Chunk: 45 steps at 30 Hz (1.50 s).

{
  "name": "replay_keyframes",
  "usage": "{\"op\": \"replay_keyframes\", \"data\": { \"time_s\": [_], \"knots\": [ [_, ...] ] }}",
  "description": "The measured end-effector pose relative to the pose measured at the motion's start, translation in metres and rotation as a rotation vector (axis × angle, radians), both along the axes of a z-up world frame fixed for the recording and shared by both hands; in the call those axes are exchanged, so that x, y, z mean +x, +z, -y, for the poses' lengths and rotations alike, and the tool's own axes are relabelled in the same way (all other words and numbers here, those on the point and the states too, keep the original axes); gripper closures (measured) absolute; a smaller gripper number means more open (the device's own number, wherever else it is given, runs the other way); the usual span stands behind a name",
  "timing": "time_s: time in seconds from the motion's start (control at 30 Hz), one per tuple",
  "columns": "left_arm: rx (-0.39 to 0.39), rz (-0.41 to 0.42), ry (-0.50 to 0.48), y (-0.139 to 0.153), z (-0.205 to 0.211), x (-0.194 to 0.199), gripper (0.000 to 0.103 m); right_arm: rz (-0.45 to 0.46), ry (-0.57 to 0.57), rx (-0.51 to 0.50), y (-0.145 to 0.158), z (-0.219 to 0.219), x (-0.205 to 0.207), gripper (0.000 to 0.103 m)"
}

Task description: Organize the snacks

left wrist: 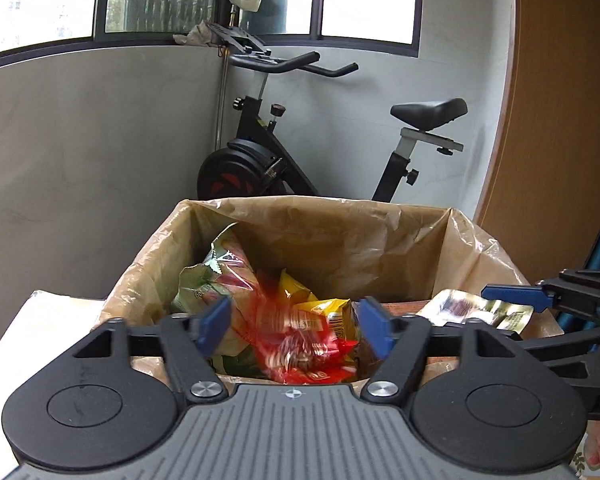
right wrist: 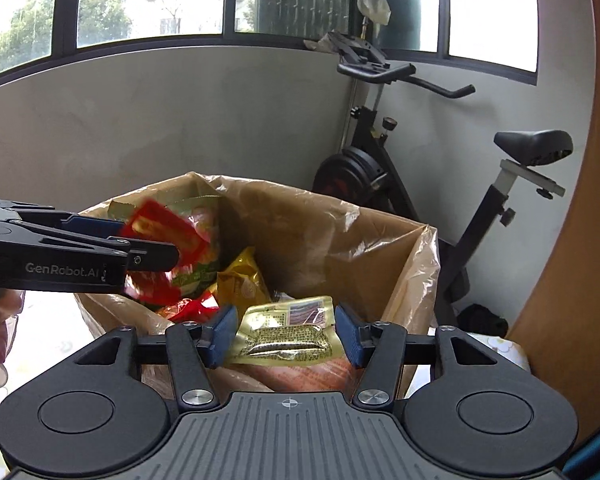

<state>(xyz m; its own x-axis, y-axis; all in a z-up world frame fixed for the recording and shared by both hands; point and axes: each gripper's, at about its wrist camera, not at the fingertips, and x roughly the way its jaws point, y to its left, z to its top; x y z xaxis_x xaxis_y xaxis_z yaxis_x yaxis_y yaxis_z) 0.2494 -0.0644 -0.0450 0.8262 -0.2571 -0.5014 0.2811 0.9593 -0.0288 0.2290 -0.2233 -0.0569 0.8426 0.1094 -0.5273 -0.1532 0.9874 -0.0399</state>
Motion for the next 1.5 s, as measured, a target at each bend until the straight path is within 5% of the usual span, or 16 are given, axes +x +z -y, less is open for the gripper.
{"op": "replay_keyframes", "data": {
  "time_s": [0.2,0.37,0.57,1.23,1.5],
  "knots": [
    [0.015,-0.002,-0.003,0.007,-0.005,-0.009,0.013,-0.010,-0.024,0.014,0.007,0.001,-0.009,0.040],
    [-0.003,-0.005,0.011,0.019,-0.018,-0.027,0.009,0.001,-0.025,0.053,0.021,0.001,-0.025,0.017],
    [-0.015,0.015,0.045,0.036,-0.036,-0.055,0.008,0.027,-0.012,0.080,0.039,-0.009,-0.053,0.008],
    [0.019,0.145,0.179,0.082,-0.077,-0.164,0.005,0.184,-0.120,0.167,0.091,-0.047,-0.159,0.000],
    [0.078,0.198,0.213,0.092,-0.077,-0.188,0.004,0.208,-0.142,0.114,0.096,-0.058,-0.181,0.000]
  ]
}}
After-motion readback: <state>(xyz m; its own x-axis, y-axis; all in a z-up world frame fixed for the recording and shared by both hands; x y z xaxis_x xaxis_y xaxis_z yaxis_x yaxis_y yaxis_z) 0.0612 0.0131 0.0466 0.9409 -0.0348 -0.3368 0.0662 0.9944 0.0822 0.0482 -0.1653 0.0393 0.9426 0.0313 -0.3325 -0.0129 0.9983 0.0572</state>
